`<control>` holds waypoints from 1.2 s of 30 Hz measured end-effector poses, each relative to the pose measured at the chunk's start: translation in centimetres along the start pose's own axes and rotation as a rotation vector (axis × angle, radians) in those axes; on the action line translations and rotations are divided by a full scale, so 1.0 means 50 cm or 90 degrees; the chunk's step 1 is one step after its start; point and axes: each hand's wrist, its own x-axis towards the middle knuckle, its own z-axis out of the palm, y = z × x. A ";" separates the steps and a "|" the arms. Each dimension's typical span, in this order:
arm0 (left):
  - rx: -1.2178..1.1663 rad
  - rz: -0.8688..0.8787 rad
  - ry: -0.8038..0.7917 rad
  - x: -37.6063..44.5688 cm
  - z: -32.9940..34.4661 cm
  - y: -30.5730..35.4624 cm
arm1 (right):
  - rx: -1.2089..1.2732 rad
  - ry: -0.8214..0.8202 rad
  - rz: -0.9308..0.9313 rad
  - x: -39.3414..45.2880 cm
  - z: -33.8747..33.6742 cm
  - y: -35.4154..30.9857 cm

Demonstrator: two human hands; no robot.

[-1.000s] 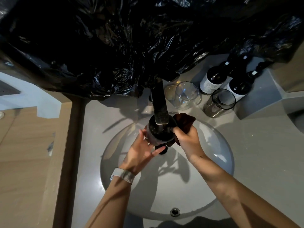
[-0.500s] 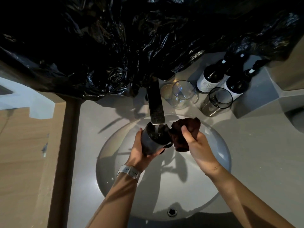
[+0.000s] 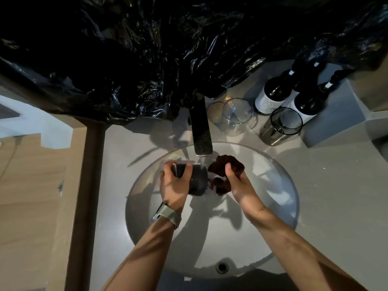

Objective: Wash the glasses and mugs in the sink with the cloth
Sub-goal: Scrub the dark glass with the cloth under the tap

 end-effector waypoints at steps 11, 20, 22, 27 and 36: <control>-0.188 -0.190 -0.092 -0.014 0.024 0.043 | 0.119 -0.222 0.017 -0.043 -0.007 0.006; -0.289 -0.299 -0.114 -0.041 0.052 0.050 | 0.103 -0.165 0.054 -0.038 0.001 0.007; -0.292 -0.300 -0.135 -0.048 0.054 0.057 | -0.098 -0.102 -0.054 -0.031 0.003 0.005; -0.325 -0.323 -0.128 -0.057 0.054 0.059 | -0.413 -0.205 -0.320 0.005 -0.013 -0.001; -0.352 -0.350 -0.173 -0.062 0.032 0.059 | -0.082 -0.237 -0.054 0.023 0.005 -0.027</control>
